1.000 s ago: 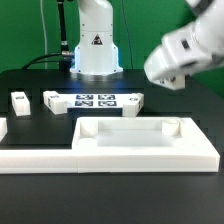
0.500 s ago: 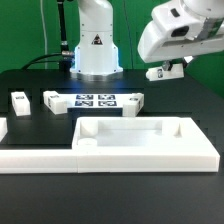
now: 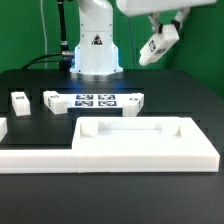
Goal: Assemble desk
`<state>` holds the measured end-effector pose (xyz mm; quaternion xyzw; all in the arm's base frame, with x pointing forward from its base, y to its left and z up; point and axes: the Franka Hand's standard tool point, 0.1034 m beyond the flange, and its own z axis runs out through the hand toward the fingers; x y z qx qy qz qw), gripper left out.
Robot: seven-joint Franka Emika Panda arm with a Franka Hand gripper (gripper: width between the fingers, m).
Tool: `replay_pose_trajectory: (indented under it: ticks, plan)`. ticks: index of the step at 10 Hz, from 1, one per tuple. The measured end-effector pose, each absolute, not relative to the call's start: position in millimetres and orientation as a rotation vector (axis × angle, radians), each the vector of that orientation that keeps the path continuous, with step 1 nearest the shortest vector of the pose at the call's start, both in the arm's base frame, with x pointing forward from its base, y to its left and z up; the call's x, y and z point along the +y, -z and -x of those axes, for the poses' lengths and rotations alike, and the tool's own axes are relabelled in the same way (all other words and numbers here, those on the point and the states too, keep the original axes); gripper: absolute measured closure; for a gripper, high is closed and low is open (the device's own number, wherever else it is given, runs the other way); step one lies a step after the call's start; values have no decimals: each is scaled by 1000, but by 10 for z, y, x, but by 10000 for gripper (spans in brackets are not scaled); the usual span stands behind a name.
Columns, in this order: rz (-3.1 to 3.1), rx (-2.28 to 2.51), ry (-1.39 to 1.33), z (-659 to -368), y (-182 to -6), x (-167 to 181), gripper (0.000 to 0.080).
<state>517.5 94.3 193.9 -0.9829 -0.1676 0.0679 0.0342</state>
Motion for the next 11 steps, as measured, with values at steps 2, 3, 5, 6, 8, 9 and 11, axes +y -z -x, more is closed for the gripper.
replay_pose_trajectory:
  ticks: [2,3,5,6,8,9,11]
  plan:
    - [3030,-505,-67,-5208,-1934,926,511]
    - [3028,-497,71,-5273,-1927,932,511]
    - [2985,-504,211,-5549,-2019,942,511]
    - [2946,-440,307,-5827,-2232,792,511]
    - [2943,-421,531,-5979,-2278,702,511]
    - [2936,-412,629,-5991,-2259,650,511]
    - [2938,-420,807,-6029,-2248,529,511]
